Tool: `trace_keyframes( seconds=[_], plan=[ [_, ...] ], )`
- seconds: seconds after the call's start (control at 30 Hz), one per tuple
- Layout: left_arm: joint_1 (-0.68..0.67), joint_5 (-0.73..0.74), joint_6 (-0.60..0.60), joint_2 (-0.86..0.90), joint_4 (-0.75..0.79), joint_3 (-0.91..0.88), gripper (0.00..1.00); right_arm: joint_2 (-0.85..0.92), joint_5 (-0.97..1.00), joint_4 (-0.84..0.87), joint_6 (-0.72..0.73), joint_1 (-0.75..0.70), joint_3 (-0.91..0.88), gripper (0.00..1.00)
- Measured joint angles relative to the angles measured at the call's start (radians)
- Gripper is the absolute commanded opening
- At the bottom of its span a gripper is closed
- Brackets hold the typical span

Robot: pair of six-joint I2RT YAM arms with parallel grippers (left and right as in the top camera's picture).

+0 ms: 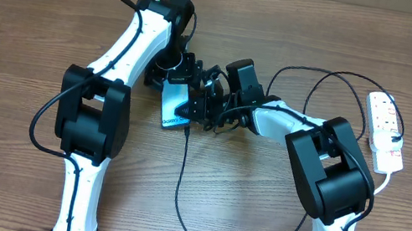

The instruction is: Plug charger to phone and switch on socket

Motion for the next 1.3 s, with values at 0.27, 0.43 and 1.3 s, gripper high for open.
trace_keyframes(
  seconds=[0.27,0.43,1.3],
  plan=[
    [0.021,0.029,0.017,0.000,-0.043,0.015,1.00,0.000,0.032,-0.023,-0.001,0.000,0.000,0.04],
    [0.089,0.164,0.099,0.000,-0.076,0.055,1.00,0.000,0.002,0.015,-0.004,-0.003,-0.001,0.04],
    [0.260,0.882,0.573,-0.004,-0.097,0.070,0.77,0.005,-0.418,0.654,0.486,-0.135,-0.005,0.04]
  ],
)
